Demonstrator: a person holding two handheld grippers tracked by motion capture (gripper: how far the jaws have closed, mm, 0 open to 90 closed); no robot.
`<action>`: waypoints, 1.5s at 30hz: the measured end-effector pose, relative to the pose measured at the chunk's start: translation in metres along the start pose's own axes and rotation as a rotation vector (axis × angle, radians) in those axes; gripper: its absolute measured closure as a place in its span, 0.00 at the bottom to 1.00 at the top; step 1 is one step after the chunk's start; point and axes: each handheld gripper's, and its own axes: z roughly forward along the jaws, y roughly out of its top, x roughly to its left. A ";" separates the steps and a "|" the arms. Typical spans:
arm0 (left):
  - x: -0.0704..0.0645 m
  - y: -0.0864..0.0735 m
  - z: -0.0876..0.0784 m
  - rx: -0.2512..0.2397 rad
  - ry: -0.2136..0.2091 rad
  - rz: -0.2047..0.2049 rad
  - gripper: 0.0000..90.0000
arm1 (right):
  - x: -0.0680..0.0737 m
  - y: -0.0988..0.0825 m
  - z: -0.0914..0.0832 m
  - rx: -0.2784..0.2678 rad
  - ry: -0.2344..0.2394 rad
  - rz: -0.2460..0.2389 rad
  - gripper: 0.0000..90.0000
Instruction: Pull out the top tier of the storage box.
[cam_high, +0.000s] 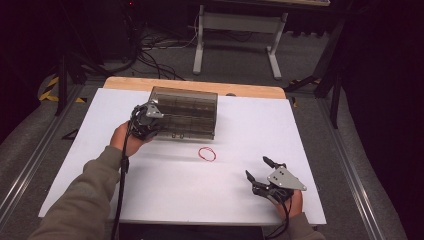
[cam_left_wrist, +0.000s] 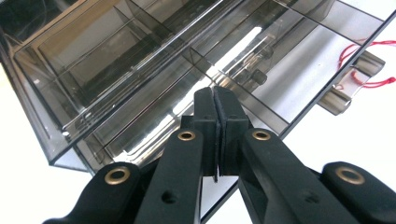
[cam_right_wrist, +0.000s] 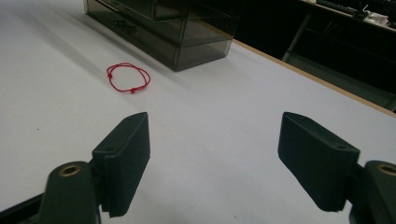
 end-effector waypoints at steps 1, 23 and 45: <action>0.000 -0.001 0.000 -0.004 -0.001 -0.001 0.98 | 0.000 0.000 0.000 0.001 0.000 -0.001 0.29; 0.016 -0.022 -0.015 -0.008 0.010 -0.049 0.99 | 0.001 0.000 0.001 0.008 0.004 -0.009 0.29; 0.008 -0.031 -0.023 -0.003 -0.004 -0.034 0.98 | 0.001 0.001 0.001 0.008 0.006 -0.009 0.30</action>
